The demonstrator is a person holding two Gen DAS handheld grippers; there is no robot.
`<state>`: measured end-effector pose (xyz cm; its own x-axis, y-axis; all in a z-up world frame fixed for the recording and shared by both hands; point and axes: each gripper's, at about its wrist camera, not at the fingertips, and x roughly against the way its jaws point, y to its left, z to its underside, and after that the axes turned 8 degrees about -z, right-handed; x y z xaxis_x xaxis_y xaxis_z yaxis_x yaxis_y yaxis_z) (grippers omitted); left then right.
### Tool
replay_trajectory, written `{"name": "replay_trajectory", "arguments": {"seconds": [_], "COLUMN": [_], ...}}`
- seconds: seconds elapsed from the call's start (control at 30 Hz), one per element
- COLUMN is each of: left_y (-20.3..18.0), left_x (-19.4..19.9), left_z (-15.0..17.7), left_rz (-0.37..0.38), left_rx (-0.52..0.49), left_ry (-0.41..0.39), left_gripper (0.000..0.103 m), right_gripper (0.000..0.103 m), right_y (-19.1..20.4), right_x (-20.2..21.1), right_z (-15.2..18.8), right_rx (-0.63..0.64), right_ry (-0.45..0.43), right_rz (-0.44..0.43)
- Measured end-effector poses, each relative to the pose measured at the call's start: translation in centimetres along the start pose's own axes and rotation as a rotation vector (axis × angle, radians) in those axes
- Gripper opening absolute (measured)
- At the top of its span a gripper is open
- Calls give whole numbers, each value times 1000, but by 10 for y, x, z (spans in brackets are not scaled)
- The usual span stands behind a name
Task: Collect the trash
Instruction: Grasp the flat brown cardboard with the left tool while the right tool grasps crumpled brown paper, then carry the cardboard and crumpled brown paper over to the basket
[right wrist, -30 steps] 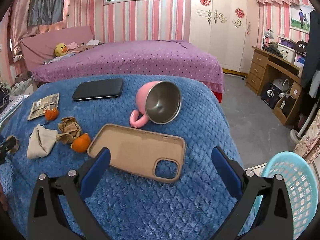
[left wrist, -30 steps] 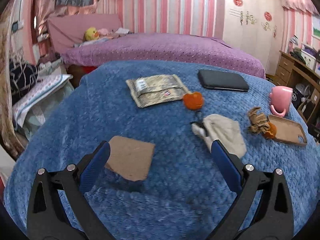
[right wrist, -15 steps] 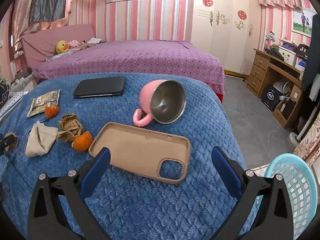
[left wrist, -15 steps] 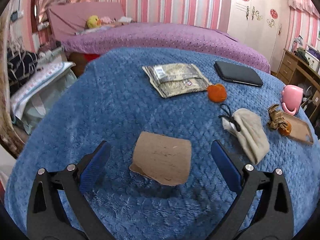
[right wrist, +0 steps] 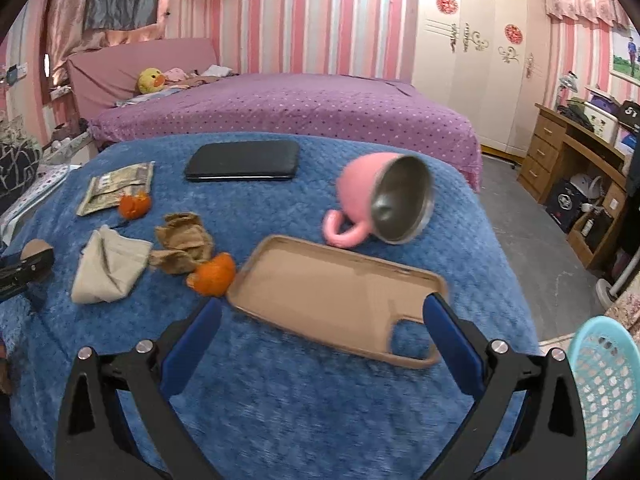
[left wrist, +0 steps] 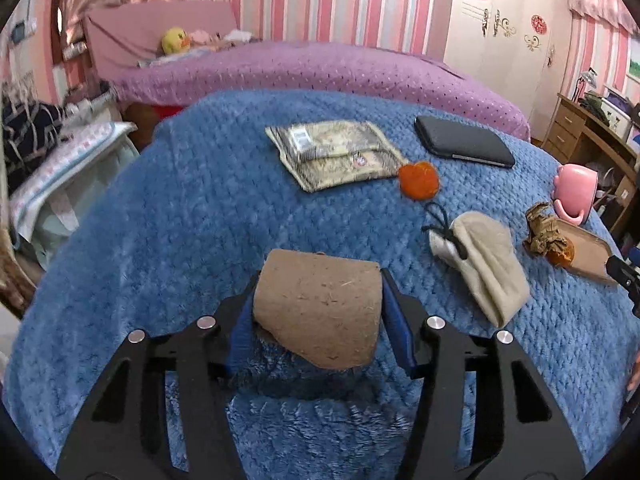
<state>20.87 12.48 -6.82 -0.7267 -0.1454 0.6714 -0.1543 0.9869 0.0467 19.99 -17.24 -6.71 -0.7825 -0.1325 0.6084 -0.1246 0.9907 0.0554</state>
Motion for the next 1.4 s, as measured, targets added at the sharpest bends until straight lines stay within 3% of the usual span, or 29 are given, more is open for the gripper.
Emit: {"name": "replay_trajectory", "arguments": {"seconds": [0.1, 0.2, 0.43, 0.6, 0.77, 1.03, 1.4], "left_y": [-7, -10, -10, -1, -5, -20, -83], "left_x": [8, 13, 16, 13, 16, 31, 77], "left_z": [-4, -7, -12, -14, -16, -14, 3], "left_rz": [-9, -12, -37, -45, -50, -20, 32], "left_rx": [-1, 0, -5, 36, 24, 32, -40], "left_ry": [-39, -69, -99, -86, -92, -117, -183], "left_gripper": [55, 55, 55, 55, 54, 54, 54], "right_gripper": [95, 82, 81, 54, 46, 46, 46], "right_y": [22, 44, 74, 80, 93, 68, -1], "right_x": [-12, -23, -42, -72, -89, -23, 66], "right_z": [-4, -8, -32, -42, -42, -45, -18], "right_rx": [41, 90, 152, 134, 176, 151, 94], "right_ry": [16, 37, 46, 138, 171, 1, -64], "right_rz": [-36, -72, -129, -169, -178, -156, -66]}}
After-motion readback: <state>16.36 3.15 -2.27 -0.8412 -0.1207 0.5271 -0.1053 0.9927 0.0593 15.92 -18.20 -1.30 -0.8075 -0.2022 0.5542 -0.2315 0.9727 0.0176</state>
